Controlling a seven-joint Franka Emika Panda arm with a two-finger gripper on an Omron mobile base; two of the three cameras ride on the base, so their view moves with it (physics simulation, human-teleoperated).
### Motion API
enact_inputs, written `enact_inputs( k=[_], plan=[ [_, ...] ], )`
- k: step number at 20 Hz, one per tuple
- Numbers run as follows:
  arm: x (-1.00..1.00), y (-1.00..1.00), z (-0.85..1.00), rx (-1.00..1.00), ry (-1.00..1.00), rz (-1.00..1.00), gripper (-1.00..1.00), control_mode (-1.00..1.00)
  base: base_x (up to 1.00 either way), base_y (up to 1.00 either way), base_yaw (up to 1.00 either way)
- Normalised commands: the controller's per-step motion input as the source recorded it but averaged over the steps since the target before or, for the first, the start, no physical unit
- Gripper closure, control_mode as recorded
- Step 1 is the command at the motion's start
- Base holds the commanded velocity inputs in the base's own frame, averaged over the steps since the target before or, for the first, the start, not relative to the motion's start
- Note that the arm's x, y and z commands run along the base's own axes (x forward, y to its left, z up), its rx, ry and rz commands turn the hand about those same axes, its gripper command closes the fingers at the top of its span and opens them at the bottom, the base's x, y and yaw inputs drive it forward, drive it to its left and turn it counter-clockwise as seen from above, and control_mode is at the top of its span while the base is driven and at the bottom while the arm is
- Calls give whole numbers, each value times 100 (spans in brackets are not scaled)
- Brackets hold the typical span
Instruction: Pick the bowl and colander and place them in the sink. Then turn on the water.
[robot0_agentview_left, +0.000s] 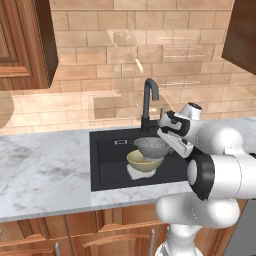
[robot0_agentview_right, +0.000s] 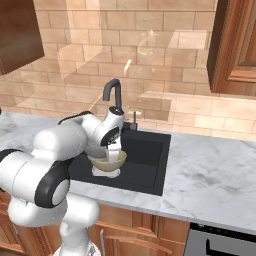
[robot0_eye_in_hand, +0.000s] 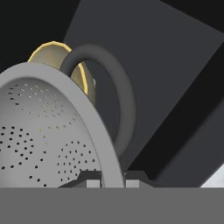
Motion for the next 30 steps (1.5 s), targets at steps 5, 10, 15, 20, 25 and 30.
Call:
enact_inputs(
  k=[5,10,15,20,25,30],
  plan=[
    [16,0,-15,0,3,0,100,-100,0,0,0],
    [9,-1,-13,0,1,0,100,-100,0,0,0],
    [2,0,-18,0,0,0,100,-100,0,0,0],
    [2,0,-12,0,0,0,100,-100,0,0,0],
    [10,0,-1,0,0,0,100,-100,0,0,0],
    [13,0,0,0,0,0,100,-100,0,0,0]
  ],
)
